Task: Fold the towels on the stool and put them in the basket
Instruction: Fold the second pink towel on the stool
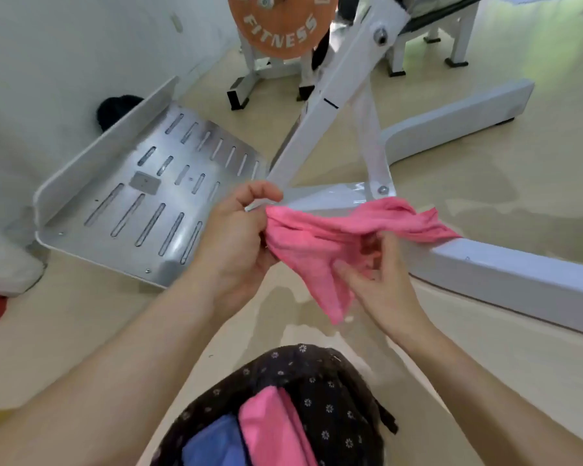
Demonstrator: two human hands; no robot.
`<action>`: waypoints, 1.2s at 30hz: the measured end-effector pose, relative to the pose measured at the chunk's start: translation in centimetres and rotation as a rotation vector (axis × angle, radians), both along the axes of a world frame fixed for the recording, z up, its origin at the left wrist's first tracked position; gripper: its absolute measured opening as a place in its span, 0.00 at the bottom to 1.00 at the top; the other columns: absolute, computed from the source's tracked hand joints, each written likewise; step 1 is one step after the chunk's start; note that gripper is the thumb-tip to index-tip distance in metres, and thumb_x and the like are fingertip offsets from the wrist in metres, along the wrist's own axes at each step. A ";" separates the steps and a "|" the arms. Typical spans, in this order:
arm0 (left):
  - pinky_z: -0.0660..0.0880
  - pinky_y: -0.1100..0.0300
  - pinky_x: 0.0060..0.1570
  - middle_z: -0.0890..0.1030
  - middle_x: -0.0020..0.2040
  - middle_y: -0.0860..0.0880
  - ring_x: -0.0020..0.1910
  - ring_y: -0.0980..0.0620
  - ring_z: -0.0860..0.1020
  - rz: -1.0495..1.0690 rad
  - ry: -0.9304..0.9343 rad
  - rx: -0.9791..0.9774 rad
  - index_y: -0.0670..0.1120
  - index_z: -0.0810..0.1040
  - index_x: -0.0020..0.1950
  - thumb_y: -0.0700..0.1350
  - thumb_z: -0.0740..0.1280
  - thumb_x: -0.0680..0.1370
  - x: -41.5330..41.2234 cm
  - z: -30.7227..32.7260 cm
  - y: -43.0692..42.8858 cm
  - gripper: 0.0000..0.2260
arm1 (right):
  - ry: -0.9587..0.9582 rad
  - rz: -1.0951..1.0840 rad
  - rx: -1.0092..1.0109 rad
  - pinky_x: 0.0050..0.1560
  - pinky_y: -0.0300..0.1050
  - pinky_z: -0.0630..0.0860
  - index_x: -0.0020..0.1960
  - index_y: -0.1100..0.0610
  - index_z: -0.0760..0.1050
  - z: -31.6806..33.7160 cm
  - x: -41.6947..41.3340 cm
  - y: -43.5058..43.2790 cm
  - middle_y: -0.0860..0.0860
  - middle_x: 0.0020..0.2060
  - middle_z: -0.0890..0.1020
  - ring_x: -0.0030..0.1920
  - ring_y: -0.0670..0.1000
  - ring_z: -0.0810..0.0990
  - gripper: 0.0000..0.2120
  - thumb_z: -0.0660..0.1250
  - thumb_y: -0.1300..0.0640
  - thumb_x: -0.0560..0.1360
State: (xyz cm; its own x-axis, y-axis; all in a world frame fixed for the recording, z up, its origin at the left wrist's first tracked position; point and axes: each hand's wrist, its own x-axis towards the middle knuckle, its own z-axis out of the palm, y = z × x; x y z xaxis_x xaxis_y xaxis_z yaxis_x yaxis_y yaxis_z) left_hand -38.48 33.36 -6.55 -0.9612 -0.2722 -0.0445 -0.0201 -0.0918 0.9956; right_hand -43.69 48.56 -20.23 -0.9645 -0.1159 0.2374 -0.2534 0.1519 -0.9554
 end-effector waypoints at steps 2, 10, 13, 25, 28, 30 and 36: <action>0.64 0.67 0.25 0.72 0.25 0.50 0.22 0.54 0.69 0.032 0.033 -0.038 0.49 0.74 0.43 0.27 0.53 0.75 2.9 3.2 -1.4 0.19 | 0.098 0.034 -0.122 0.45 0.40 0.76 0.52 0.44 0.66 5.7 1.5 -2.2 0.50 0.49 0.78 0.45 0.45 0.79 0.18 0.70 0.54 0.67; 0.78 0.65 0.31 0.80 0.29 0.50 0.28 0.55 0.79 0.104 0.206 -0.184 0.44 0.79 0.48 0.43 0.63 0.78 16.3 16.1 -9.8 0.06 | 0.501 0.186 -0.076 0.54 0.44 0.76 0.64 0.48 0.65 22.0 11.7 -14.3 0.50 0.57 0.74 0.53 0.47 0.76 0.29 0.73 0.45 0.67; 0.76 0.66 0.29 0.77 0.25 0.51 0.25 0.57 0.77 0.133 0.227 -0.238 0.42 0.80 0.49 0.45 0.62 0.79 21.7 18.8 -13.2 0.09 | 0.673 0.413 0.085 0.53 0.57 0.75 0.53 0.56 0.79 25.7 16.2 -20.1 0.53 0.49 0.82 0.51 0.51 0.79 0.13 0.65 0.51 0.72; 0.80 0.62 0.37 0.84 0.39 0.46 0.36 0.53 0.81 0.170 -0.035 -0.454 0.46 0.84 0.40 0.50 0.69 0.71 42.5 20.1 -32.4 0.08 | -0.167 1.286 0.419 0.50 0.46 0.79 0.48 0.57 0.83 30.0 32.7 -33.6 0.54 0.45 0.86 0.46 0.52 0.84 0.17 0.71 0.45 0.67; 0.78 0.64 0.38 0.84 0.38 0.49 0.36 0.55 0.80 0.319 0.053 -0.373 0.46 0.84 0.41 0.48 0.64 0.77 46.2 18.3 -36.6 0.11 | -0.246 1.372 0.524 0.54 0.47 0.80 0.53 0.60 0.81 29.2 34.2 -35.7 0.56 0.51 0.85 0.50 0.54 0.84 0.13 0.71 0.55 0.70; 0.79 0.61 0.47 0.84 0.45 0.46 0.43 0.52 0.81 0.362 0.084 -0.265 0.45 0.84 0.47 0.50 0.62 0.78 48.5 17.1 -39.1 0.13 | -0.280 1.398 0.564 0.58 0.49 0.79 0.55 0.61 0.80 27.8 34.8 -36.5 0.59 0.54 0.83 0.52 0.56 0.82 0.10 0.68 0.62 0.73; 0.80 0.61 0.41 0.82 0.38 0.46 0.39 0.51 0.81 0.202 0.056 0.026 0.47 0.79 0.62 0.47 0.58 0.79 53.1 11.3 -45.7 0.16 | -0.509 1.448 0.850 0.44 0.44 0.76 0.47 0.54 0.81 20.8 34.1 -35.9 0.53 0.42 0.82 0.42 0.51 0.79 0.09 0.74 0.53 0.69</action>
State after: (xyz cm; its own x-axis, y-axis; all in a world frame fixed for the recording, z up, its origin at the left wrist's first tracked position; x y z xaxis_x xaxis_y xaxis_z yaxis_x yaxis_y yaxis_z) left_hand 14.63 -12.34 4.75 -0.8882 -0.4594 -0.0021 0.0564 -0.1136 0.9919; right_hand -9.57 12.68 0.61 0.0665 -0.7930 -0.6055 -0.3520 0.5492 -0.7579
